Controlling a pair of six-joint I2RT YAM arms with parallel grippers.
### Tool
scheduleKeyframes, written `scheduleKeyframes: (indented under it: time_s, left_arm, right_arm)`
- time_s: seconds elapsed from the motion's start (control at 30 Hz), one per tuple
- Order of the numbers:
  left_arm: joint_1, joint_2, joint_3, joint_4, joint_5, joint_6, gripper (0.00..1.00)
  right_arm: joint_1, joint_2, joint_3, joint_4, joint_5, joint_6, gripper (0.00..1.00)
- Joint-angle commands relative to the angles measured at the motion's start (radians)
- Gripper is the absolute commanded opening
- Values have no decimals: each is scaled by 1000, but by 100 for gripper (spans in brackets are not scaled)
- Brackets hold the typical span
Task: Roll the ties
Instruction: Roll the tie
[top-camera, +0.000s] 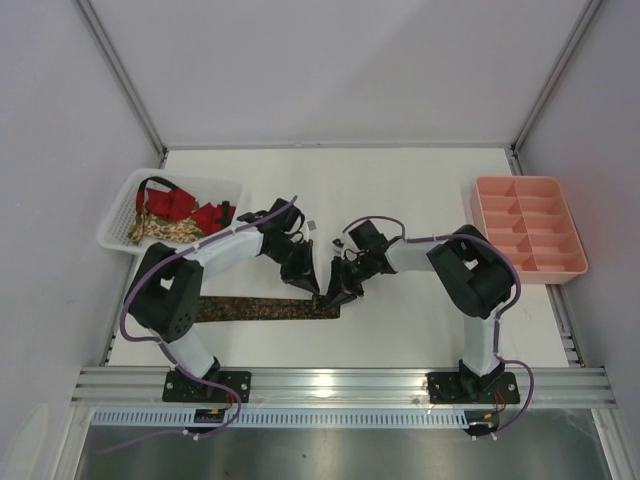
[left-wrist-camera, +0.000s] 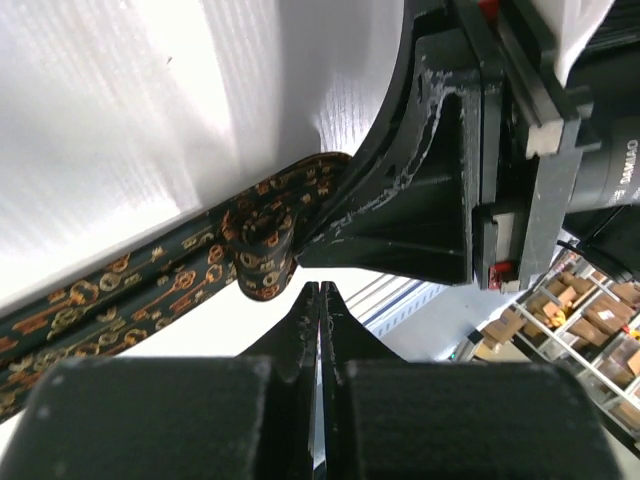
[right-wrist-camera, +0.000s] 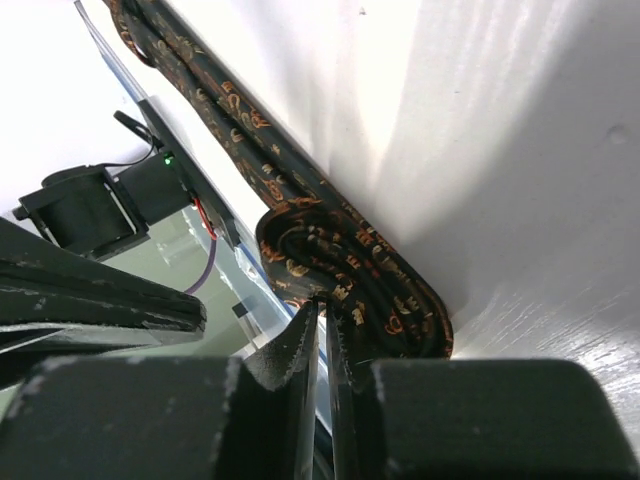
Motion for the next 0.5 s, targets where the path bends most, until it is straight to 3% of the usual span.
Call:
scheduleKeyframes:
  time_s: [0.0,0.27,0.47]
  left_arm:
    - [-12,33,10,56,61,-26,1]
    - [-29,92,-47,99,63,-14,0]
    - [-28,90,-86,95,37,9,1]
  right_arm:
    - [-3,13,4,-4,2,-15,12]
    - [-7,-39,9,-38,10,-20,12]
    - [-40,-122,-1,-140,73,-70,21]
